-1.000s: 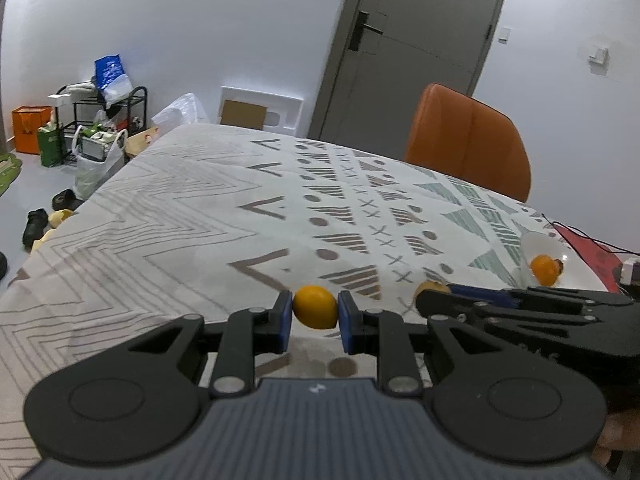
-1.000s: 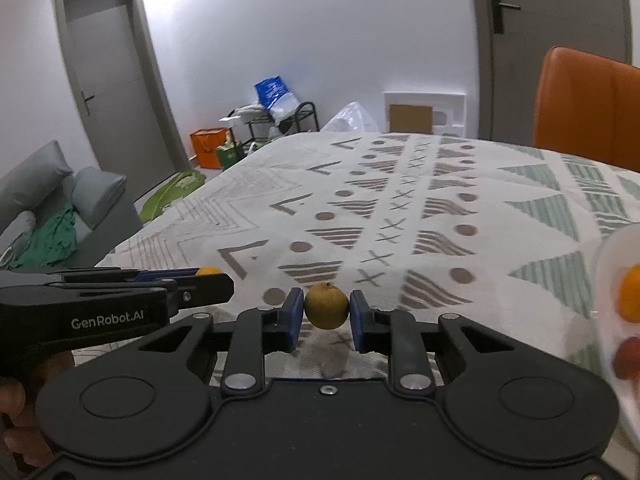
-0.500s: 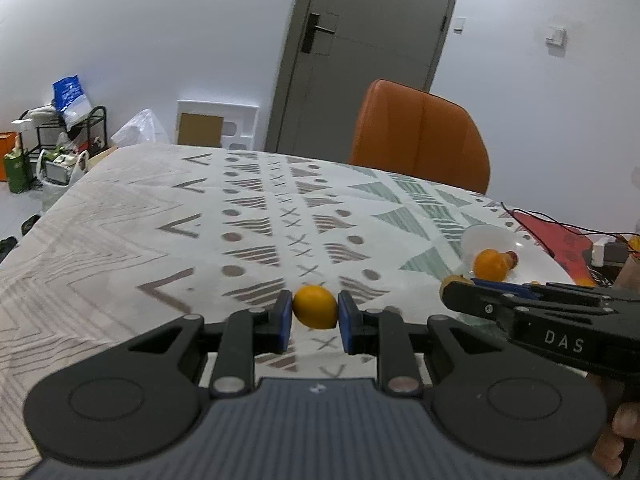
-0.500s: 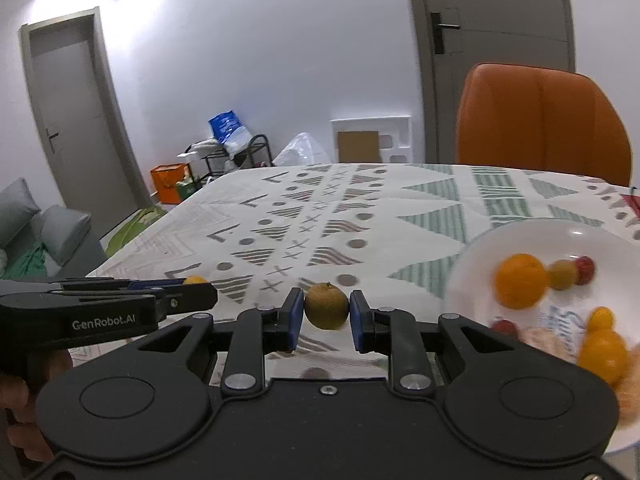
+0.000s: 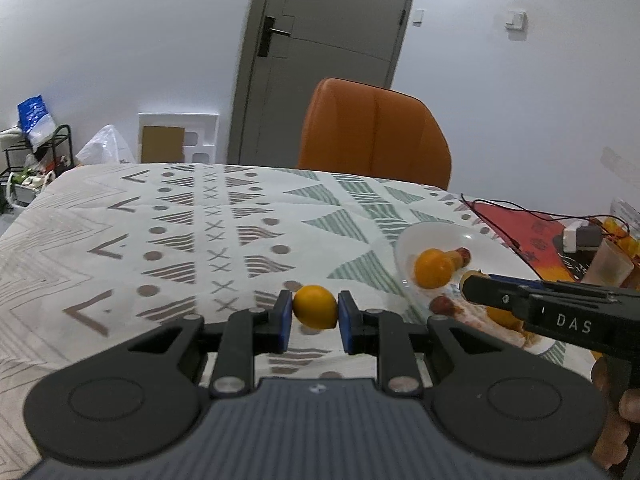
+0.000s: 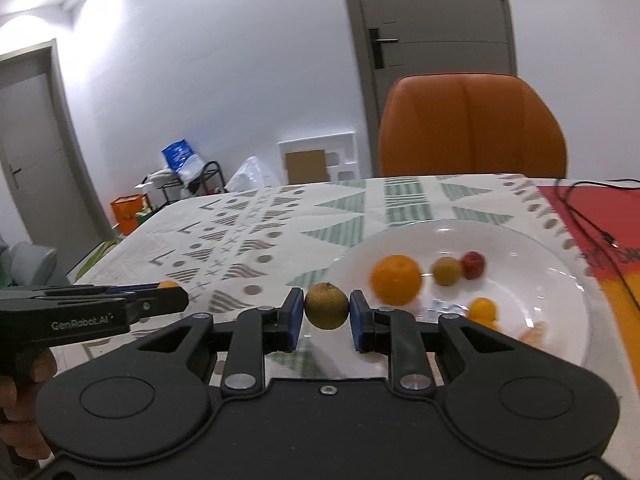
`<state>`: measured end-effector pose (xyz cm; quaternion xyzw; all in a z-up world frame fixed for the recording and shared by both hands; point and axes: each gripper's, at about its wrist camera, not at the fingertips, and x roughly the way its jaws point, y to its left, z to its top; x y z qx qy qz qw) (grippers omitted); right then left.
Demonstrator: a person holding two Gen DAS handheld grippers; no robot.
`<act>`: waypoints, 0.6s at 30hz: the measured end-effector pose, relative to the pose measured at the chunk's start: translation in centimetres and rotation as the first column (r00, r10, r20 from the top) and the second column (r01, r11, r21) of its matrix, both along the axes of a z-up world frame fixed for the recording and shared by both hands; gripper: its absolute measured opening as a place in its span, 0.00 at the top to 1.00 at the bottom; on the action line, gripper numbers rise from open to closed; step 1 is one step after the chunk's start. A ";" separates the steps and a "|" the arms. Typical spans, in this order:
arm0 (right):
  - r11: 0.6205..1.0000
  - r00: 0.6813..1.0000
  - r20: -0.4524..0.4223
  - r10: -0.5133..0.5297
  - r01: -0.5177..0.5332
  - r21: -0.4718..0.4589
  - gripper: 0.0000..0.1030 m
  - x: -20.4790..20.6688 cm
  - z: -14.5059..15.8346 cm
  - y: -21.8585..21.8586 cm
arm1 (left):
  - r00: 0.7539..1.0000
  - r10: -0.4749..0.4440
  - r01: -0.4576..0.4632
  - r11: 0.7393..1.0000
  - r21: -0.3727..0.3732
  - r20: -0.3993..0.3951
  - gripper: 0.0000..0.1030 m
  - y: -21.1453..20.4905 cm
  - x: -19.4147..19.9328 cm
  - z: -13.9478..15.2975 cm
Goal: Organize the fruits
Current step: 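Carry the small orange and yellow-green fruit over the plate with both grippers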
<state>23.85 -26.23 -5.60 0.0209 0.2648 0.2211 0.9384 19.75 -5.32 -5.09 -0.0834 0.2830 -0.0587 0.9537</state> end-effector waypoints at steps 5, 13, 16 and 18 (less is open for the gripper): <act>0.999 0.999 0.002 -0.037 0.037 0.009 0.78 0.3 0.0 -1.9 | 0.999 -0.035 0.034 0.999 0.015 0.006 0.78 -1.6 0.5 0.2; 0.996 0.996 0.006 -0.091 0.091 0.022 0.78 0.0 -0.1 -4.8 | 0.997 -0.077 0.077 0.996 0.036 0.015 0.78 -4.1 1.5 0.5; 0.994 0.994 0.005 -0.107 0.107 0.029 0.78 0.1 -0.2 -5.7 | 0.996 -0.088 0.087 0.995 0.043 0.016 0.78 -4.9 1.8 0.6; 0.992 0.993 0.003 -0.120 0.120 0.033 0.78 0.1 -0.3 -6.3 | 0.995 -0.095 0.094 0.994 0.049 0.016 0.78 -5.4 2.0 0.6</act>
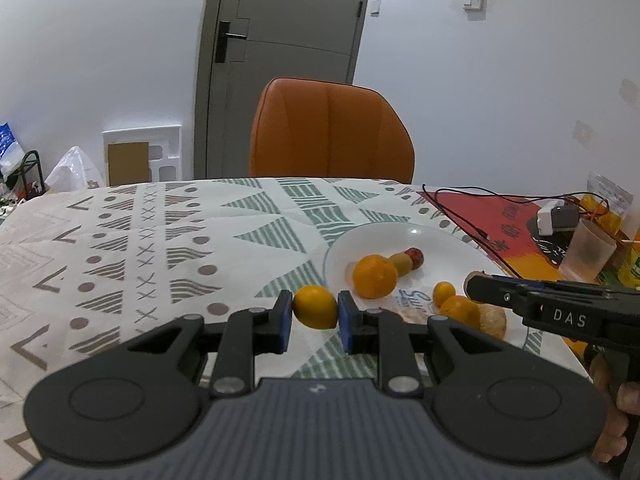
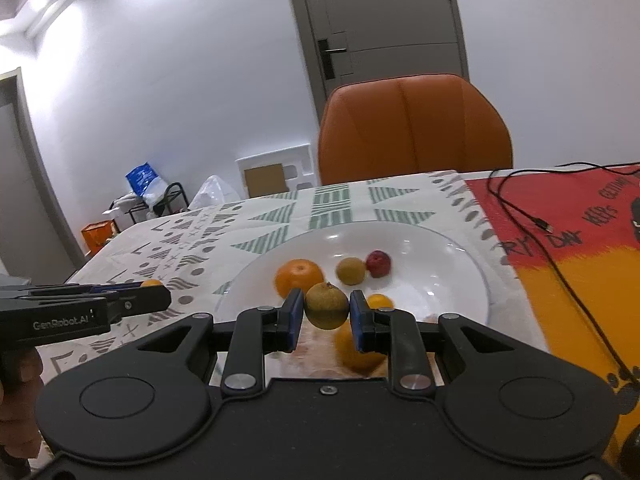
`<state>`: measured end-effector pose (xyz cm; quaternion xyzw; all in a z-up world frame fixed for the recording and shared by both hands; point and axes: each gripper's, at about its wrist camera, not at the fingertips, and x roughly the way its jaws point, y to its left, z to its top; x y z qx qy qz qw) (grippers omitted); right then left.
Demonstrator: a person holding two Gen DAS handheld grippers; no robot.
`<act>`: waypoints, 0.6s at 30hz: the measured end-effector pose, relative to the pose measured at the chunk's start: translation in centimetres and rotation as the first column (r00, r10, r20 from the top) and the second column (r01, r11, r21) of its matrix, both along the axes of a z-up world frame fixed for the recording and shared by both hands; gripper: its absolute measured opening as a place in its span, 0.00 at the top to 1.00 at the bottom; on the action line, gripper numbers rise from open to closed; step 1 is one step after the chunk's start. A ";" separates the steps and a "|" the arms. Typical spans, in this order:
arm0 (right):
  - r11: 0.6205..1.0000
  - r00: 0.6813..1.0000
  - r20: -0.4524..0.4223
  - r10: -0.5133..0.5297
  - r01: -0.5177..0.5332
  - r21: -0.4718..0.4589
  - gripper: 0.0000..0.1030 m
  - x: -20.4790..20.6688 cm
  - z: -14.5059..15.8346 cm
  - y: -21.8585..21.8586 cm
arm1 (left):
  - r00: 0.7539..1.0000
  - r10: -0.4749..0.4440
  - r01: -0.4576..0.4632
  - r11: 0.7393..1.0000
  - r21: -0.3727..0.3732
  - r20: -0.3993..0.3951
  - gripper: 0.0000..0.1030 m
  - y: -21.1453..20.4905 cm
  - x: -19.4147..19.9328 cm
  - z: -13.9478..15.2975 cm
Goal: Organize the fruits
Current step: 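Carry the small orange and yellow-green fruit over the plate with both grippers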
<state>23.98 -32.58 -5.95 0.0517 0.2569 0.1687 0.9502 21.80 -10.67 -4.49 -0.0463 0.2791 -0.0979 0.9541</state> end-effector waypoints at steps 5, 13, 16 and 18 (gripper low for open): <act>0.999 0.999 -0.005 -0.032 0.032 0.014 0.77 0.3 -0.3 -1.4 | 1.000 -0.019 0.019 1.000 0.010 0.001 0.78 -1.2 0.4 0.0; 0.998 0.998 -0.012 -0.057 0.058 0.031 0.72 0.4 -0.8 -2.8 | 0.999 -0.053 0.053 0.998 0.023 0.003 0.78 -3.0 0.9 0.1; 0.998 0.998 -0.006 -0.060 0.060 0.032 0.72 0.1 -0.7 -3.1 | 0.998 -0.067 0.067 0.997 0.029 0.002 0.78 -3.8 1.3 0.0; 0.997 0.998 -0.010 -0.060 0.060 0.039 0.72 -0.1 -0.8 -3.4 | 0.997 -0.078 0.078 0.996 0.033 0.000 0.78 -4.4 1.5 0.0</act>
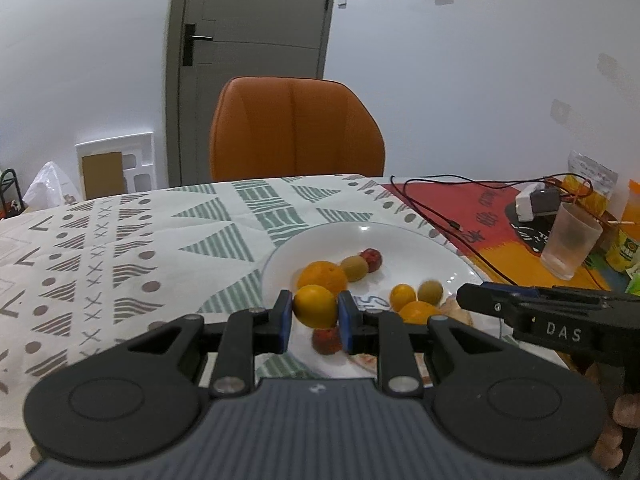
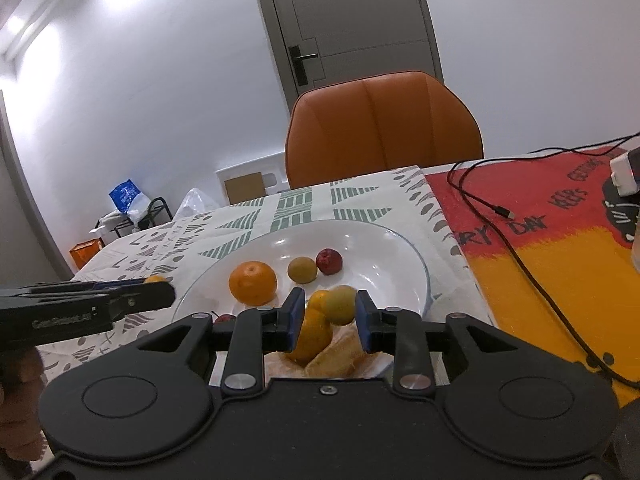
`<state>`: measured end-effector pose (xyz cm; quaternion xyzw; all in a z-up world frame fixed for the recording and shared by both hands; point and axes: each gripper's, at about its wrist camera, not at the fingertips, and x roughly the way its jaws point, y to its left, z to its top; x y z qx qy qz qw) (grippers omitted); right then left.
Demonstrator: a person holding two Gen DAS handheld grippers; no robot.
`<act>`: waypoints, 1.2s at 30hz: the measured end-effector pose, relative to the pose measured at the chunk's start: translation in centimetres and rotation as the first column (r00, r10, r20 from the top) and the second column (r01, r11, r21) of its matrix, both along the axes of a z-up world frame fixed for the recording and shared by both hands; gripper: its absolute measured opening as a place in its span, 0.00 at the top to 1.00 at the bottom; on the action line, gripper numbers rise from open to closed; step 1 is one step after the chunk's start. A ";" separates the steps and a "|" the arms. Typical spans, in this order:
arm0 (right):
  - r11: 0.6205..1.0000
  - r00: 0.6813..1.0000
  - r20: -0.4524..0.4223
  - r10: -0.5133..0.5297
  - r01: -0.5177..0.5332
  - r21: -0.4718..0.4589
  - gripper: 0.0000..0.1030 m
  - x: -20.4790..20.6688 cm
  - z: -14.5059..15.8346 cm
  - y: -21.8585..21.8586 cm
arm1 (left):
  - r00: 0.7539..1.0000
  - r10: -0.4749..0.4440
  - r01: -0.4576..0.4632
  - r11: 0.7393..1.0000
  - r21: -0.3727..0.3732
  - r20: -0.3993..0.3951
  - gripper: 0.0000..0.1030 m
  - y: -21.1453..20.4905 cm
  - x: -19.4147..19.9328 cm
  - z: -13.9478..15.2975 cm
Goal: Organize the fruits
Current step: 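Carry the small orange and yellow-green fruit over the plate with both grippers, then open both grippers to release the fruits onto the plate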
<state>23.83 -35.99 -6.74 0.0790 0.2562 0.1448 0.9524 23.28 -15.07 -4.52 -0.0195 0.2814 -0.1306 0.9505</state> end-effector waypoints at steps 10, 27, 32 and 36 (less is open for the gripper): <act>1.000 1.000 -0.001 -0.010 0.011 0.018 0.71 -0.9 0.2 -1.2 | 0.999 -0.048 0.048 0.999 0.006 0.007 0.78 -2.5 0.6 0.2; 0.999 1.000 -0.001 -0.005 0.005 0.032 0.68 -1.3 0.2 -1.2 | 1.000 -0.003 0.003 1.000 0.001 -0.026 0.55 -0.7 0.0 -0.2; 1.000 1.000 0.001 0.000 0.000 0.028 0.64 -1.4 0.4 -0.7 | 0.999 0.024 -0.025 1.000 -0.006 -0.033 0.44 0.5 -0.7 0.0; 1.000 1.000 0.005 0.000 0.000 0.024 0.55 -1.6 0.6 -0.2 | 0.999 0.042 -0.042 0.999 -0.010 -0.020 0.23 1.2 -1.5 0.5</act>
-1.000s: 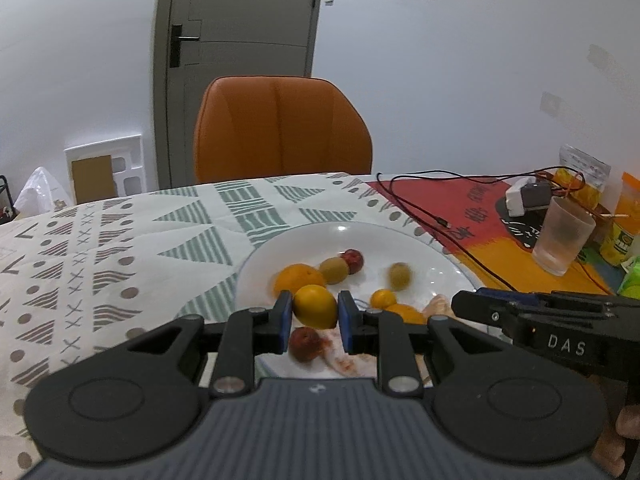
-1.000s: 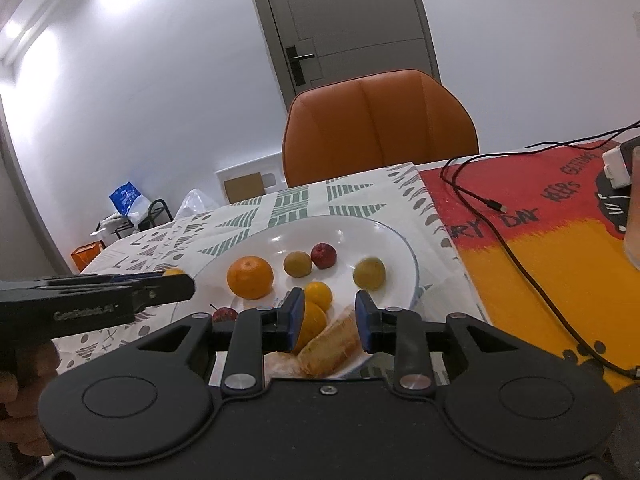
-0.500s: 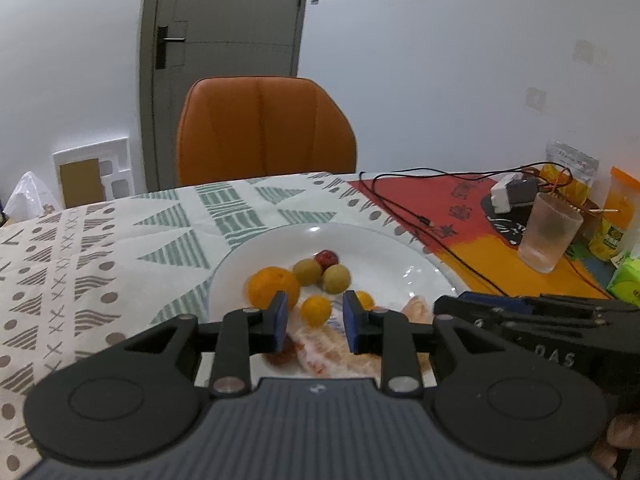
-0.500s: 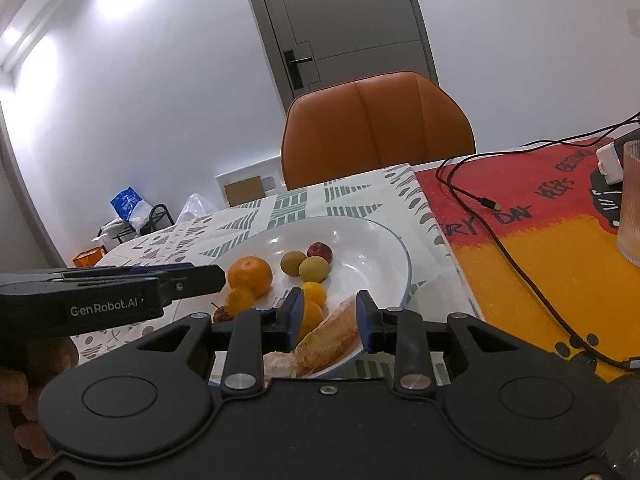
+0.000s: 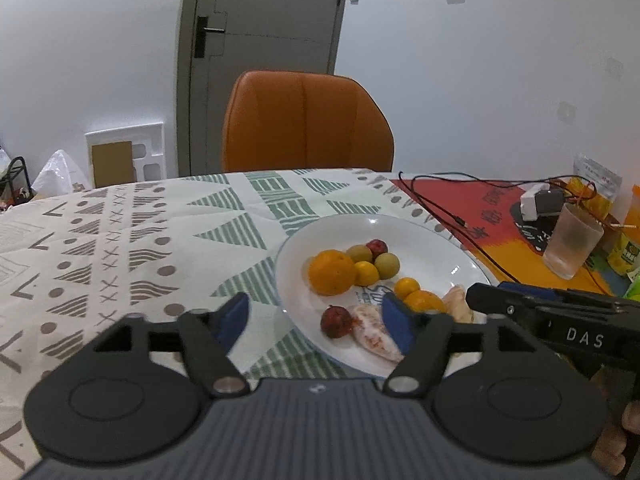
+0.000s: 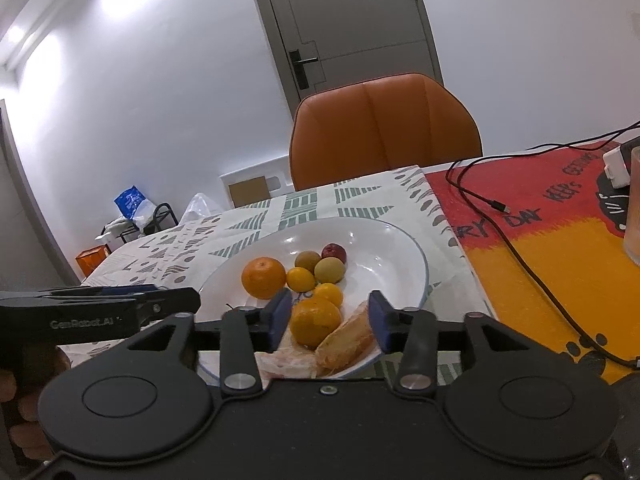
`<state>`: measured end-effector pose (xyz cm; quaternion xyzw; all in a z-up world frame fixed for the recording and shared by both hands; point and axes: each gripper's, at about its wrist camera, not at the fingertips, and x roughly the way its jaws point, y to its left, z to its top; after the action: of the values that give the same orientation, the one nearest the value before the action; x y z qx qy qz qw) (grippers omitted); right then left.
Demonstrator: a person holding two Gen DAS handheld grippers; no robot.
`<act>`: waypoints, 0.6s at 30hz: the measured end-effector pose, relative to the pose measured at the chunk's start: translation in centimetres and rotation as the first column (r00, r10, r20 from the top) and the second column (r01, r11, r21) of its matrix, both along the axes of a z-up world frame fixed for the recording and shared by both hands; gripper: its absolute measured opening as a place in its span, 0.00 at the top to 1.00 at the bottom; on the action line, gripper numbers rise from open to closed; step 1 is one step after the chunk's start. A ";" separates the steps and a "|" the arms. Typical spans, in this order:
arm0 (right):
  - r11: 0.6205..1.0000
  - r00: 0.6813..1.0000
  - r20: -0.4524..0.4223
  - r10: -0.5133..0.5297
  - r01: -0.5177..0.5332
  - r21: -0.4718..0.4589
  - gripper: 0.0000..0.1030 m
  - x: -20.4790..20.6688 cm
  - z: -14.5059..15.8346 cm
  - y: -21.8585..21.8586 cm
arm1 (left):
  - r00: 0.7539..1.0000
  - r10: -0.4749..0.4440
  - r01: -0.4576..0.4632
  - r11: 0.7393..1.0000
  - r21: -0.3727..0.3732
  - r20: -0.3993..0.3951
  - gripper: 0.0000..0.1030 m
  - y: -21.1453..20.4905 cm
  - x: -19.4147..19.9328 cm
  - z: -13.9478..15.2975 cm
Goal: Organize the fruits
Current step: 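Open both grippers to release the fruits onto the plate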
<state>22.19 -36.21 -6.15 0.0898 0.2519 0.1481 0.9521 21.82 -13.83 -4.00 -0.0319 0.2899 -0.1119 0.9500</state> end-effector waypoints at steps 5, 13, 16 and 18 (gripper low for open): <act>1.000 1.000 0.002 0.011 -0.011 0.003 0.43 -0.5 0.3 0.6 | 0.999 0.032 -0.032 0.999 -0.002 0.002 0.16 1.3 -0.9 0.3; 1.000 1.000 -0.002 0.017 -0.017 0.002 0.06 -1.6 0.7 1.9 | 0.994 0.109 -0.110 0.994 -0.007 -0.031 0.06 3.9 -2.5 0.3; 1.000 1.000 0.001 0.014 -0.014 -0.002 0.02 -2.0 0.9 2.4 | 0.993 0.115 -0.115 0.993 -0.036 -0.024 0.06 4.9 -3.5 0.6; 1.000 1.000 0.000 0.014 -0.014 -0.004 0.00 -2.3 1.0 2.7 | 0.992 0.123 -0.124 0.991 -0.048 -0.015 0.04 5.4 -4.3 0.9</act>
<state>19.87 -33.53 -5.14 0.0862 0.2528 0.1543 0.9513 17.57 -8.45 -3.15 -0.0734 0.2903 -0.0598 0.9522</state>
